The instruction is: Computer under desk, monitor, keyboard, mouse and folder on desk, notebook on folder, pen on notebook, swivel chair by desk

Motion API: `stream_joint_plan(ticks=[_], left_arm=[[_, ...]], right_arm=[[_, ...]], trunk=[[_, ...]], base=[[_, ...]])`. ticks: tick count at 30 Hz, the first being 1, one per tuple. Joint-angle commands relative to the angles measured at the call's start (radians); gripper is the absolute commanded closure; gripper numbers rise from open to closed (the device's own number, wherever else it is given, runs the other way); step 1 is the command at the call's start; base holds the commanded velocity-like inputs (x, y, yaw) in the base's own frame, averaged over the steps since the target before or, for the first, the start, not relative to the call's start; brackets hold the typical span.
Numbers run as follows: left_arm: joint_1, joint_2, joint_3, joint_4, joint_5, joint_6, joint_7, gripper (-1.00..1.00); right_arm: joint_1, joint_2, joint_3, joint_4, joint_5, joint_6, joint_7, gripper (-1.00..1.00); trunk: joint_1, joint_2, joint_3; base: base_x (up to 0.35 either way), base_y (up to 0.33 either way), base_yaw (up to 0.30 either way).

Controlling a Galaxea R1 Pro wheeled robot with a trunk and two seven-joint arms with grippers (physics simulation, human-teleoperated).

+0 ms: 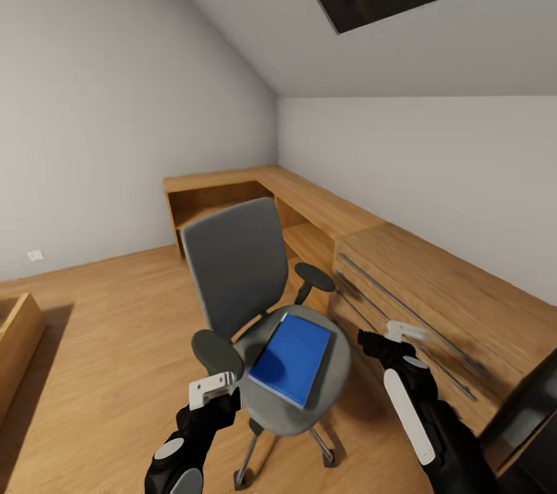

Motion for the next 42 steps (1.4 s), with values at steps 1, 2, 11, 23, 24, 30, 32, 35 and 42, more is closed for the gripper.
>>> stream_joint_plan(ticks=[1, 2, 11, 23, 24, 30, 32, 35, 42], left_arm=[[-0.001, 0.001, -0.002, -0.001, 0.005, 0.003, 0.008, -1.00], [-0.001, 0.001, -0.002, -0.001, 0.005, 0.003, 0.009, -1.00], [-0.001, 0.001, 0.000, 0.001, 0.007, 0.002, 0.010, -1.00], [-0.001, 0.001, 0.031, 0.001, 0.007, 0.002, 0.009, -1.00], [-0.001, 0.001, 0.032, 0.001, 0.008, 0.001, 0.009, -1.00], [-0.001, 0.001, 0.034, 0.001, 0.008, 0.001, 0.009, -1.00], [-0.001, 0.001, 0.034, 0.001, 0.008, 0.001, 0.009, -1.00], [-0.001, 0.001, 0.034, 0.001, 0.009, 0.001, 0.009, -1.00], [-0.001, 0.001, 0.035, 0.001, 0.009, 0.001, 0.009, -1.00]], right_arm=[[-0.001, -0.001, 0.003, -0.001, -0.010, 0.002, -0.010, -1.00], [-0.001, -0.001, 0.004, 0.001, -0.010, 0.002, -0.010, -1.00], [-0.001, -0.001, 0.028, 0.006, -0.010, -0.001, -0.010, -1.00], [-0.001, -0.001, 0.059, 0.018, -0.008, -0.037, -0.010, -1.00], [-0.001, -0.001, 0.059, 0.018, -0.008, -0.038, -0.010, -1.00], [-0.001, -0.001, 0.059, 0.019, -0.009, -0.039, -0.010, -1.00], [-0.001, -0.001, 0.059, 0.019, -0.009, -0.039, -0.010, -1.00], [-0.001, -0.001, 0.059, 0.019, -0.010, -0.040, -0.010, -1.00], [-0.001, -0.001, 0.059, 0.019, -0.009, -0.040, -0.010, -1.00]], trunk=[[0.000, -0.001, -0.002], [0.000, -0.001, -0.002], [0.000, -0.001, -0.009], [0.000, -0.001, -0.020], [0.000, -0.001, -0.021], [0.000, -0.001, -0.027], [0.000, -0.001, -0.029], [0.000, -0.001, -0.032], [0.000, -0.001, -0.040]], base=[[0.000, 0.000, 0.280], [0.000, 0.000, 0.278], [0.000, 0.000, 0.259], [0.000, 0.000, 0.245], [0.000, 0.000, 0.235], [0.000, 0.000, 0.225], [0.000, 0.000, 0.216], [0.000, 0.000, 0.214], [0.000, 0.000, 0.207]])
